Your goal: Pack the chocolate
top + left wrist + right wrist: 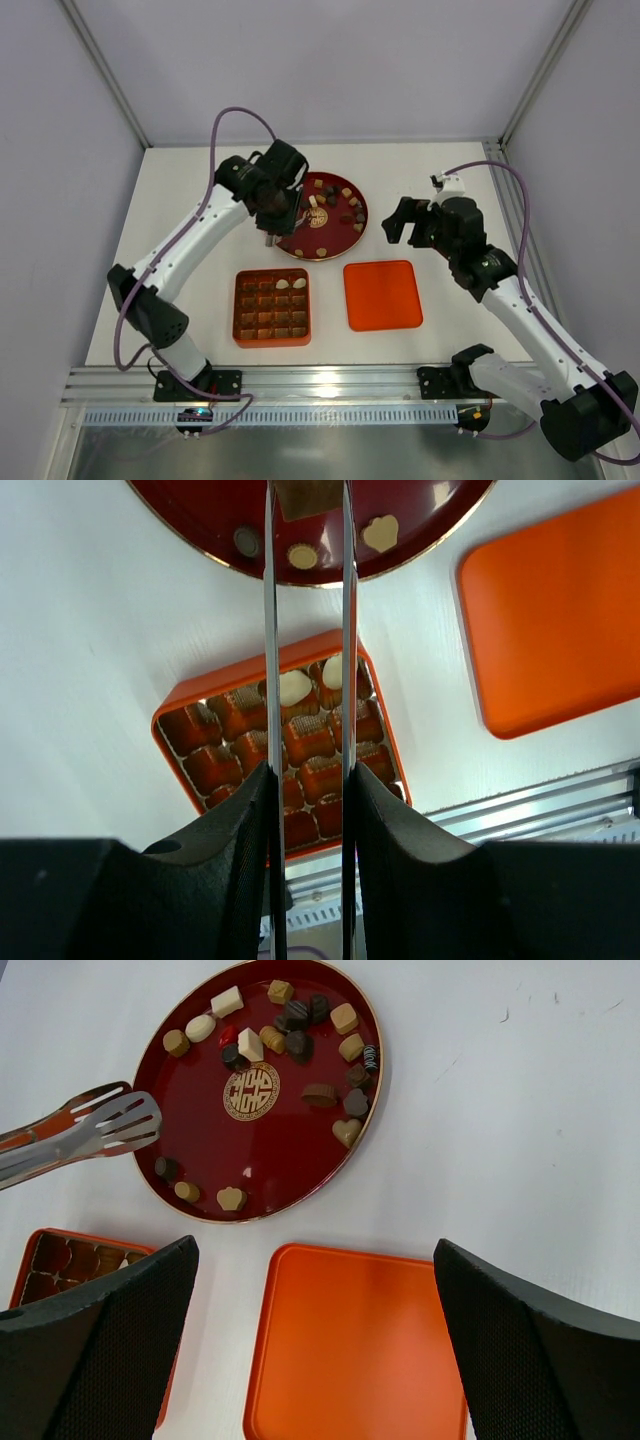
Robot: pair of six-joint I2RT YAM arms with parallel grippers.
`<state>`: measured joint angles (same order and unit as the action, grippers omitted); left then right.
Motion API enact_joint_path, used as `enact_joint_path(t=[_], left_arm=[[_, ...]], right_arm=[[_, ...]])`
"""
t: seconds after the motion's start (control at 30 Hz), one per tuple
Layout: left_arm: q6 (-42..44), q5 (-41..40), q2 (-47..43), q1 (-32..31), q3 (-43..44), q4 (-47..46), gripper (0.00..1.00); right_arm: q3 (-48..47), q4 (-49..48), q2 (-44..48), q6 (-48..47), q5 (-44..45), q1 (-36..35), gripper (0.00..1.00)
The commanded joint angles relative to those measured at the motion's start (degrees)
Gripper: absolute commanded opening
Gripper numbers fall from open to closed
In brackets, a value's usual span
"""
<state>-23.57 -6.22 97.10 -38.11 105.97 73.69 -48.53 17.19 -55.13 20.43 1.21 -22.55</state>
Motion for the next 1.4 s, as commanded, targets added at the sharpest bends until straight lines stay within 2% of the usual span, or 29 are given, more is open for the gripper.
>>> enact_joint_path(t=[0.0, 0.37, 0.7, 1.37], left_arm=[[-0.68, 0.42, -5.95, 0.31, -4.18, 0.66, 0.34], [-3.14, -0.55, -20.27, 0.31, -15.35, 4.53, 0.34], [-6.31, -0.55, -29.15, 0.31, -25.11, 5.94, 0.35], [-7.98, -0.20, -32.76, 0.31, -33.11, 4.71, 0.35]], right_arm=[[-1.39, -2.86, -0.41, 0.32, -2.34, -0.31, 1.00], [-2.09, -3.48, -2.35, 0.58, -3.32, -0.39, 1.00], [-2.00, -4.01, -3.05, 0.49, -3.41, -0.39, 1.00], [-1.30, -4.36, -3.66, 0.58, -3.41, -0.39, 1.00]])
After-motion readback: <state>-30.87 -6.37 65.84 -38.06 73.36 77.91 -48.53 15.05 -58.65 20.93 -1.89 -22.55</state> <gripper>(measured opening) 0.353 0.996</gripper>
